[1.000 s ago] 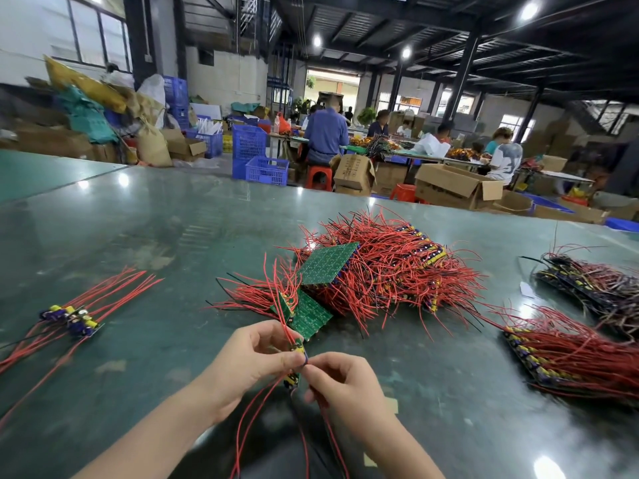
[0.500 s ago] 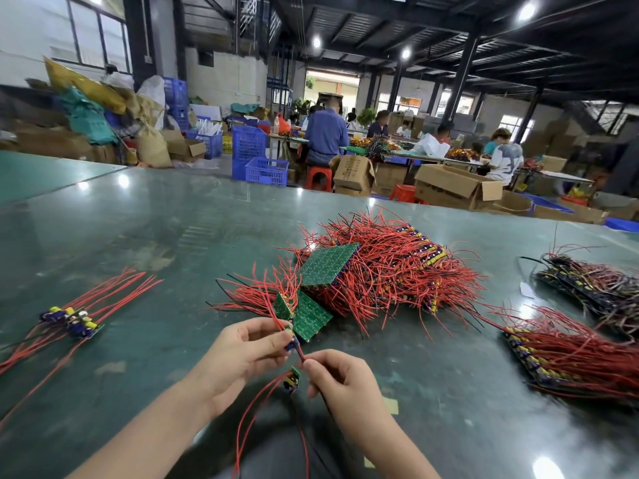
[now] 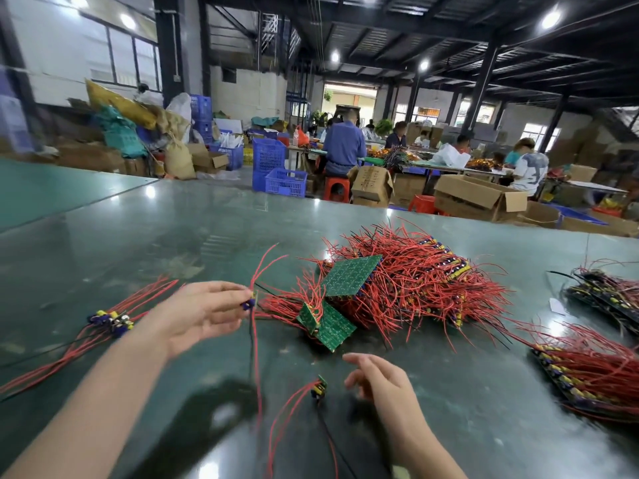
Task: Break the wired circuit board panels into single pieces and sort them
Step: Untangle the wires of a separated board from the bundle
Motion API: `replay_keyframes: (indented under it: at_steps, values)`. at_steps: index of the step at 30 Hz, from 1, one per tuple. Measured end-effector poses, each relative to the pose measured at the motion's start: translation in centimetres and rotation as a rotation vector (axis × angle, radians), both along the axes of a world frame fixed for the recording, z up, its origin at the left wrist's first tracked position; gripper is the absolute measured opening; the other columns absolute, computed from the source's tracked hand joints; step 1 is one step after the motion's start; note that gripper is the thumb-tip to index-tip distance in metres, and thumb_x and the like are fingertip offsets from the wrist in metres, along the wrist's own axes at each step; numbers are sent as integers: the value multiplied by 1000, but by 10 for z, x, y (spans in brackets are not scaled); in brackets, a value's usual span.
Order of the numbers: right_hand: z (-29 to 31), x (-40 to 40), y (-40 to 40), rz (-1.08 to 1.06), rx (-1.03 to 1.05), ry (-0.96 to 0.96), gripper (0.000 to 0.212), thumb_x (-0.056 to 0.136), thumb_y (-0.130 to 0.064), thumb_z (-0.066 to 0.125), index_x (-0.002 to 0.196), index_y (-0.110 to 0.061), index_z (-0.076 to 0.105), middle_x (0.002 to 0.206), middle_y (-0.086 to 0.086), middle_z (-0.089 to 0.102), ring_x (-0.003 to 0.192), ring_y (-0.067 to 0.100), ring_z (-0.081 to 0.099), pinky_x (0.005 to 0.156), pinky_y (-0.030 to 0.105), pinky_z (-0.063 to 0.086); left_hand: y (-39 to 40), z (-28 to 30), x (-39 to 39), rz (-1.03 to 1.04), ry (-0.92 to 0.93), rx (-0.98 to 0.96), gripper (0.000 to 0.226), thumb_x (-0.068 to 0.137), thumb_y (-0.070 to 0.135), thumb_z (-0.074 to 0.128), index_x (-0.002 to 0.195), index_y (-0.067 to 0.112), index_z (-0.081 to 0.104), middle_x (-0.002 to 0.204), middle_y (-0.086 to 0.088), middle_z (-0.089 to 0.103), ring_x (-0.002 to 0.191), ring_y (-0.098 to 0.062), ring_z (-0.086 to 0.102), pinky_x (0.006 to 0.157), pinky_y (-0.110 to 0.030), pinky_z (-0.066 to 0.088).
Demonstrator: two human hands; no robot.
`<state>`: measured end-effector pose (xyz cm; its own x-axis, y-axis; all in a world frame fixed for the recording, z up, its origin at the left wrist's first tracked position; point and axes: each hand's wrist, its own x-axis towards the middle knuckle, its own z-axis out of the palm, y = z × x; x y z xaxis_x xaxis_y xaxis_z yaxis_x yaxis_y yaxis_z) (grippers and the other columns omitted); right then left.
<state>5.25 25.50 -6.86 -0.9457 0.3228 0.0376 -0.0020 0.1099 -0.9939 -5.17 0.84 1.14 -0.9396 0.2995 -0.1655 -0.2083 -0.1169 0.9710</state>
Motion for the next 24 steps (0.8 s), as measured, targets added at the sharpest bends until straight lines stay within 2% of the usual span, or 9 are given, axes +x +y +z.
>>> replay_keyframes:
  at_steps: [2,5,7,8,12,17,20,22,24]
  values:
    - [-1,-1,-1,11,51,-9,26,98,-13,47,87,-16,72,61,1,66,55,12,46,55,21,37,-31,7,-8,12,108,-297,7,81,4,69,87,8,69,74,-6,74,56,-6,66,50,-15,51]
    - [-1,0,-3,18,75,-10,26,97,-10,48,87,-16,72,60,0,65,52,10,44,52,18,35,-67,3,-20,37,313,-912,7,75,5,77,78,11,73,67,-2,73,53,-3,63,50,-13,47]
    - [0,0,-3,17,95,-13,26,96,-10,49,86,-17,72,59,-1,65,50,8,44,51,17,35,-78,-6,-27,123,385,-1225,9,70,10,79,71,17,73,70,-1,72,65,-11,65,59,-19,47]
    - [0,0,-4,17,105,-16,27,96,-10,49,85,-17,72,59,-1,65,49,7,44,51,16,36,-82,-11,-30,182,396,-1304,10,69,11,79,70,18,71,75,-2,71,74,-16,65,64,-22,46]
    - [-1,1,-3,28,131,-24,28,96,-10,49,84,-19,72,58,-2,65,48,4,45,51,15,36,-96,-33,-40,391,400,-1361,14,73,10,76,80,16,66,94,-8,67,91,-27,61,72,-28,44]
    - [-4,1,-2,40,183,-46,28,96,-12,49,84,-23,72,61,-4,67,49,4,46,53,17,37,-105,-42,-43,500,330,-1573,10,84,18,64,86,28,65,103,-1,64,106,-25,50,73,-28,44]
    - [-5,2,-2,22,372,0,27,93,-11,54,82,-32,68,64,-6,67,55,5,52,57,15,40,-99,-45,-41,520,487,-1678,13,84,32,69,97,30,67,111,0,61,111,-28,45,83,-33,42]
    - [-7,3,-3,22,613,44,19,91,-17,58,90,-33,66,77,-10,66,77,4,57,70,9,39,-81,-46,-34,485,646,-1480,22,80,27,74,101,21,69,112,-6,63,108,-31,49,86,-36,42]
    - [-7,3,-5,56,885,39,17,92,-33,56,108,-33,63,94,-19,57,96,5,47,84,12,35,-50,-44,-16,298,723,-1183,18,77,19,76,94,21,70,102,-3,68,95,-22,58,84,-29,43]
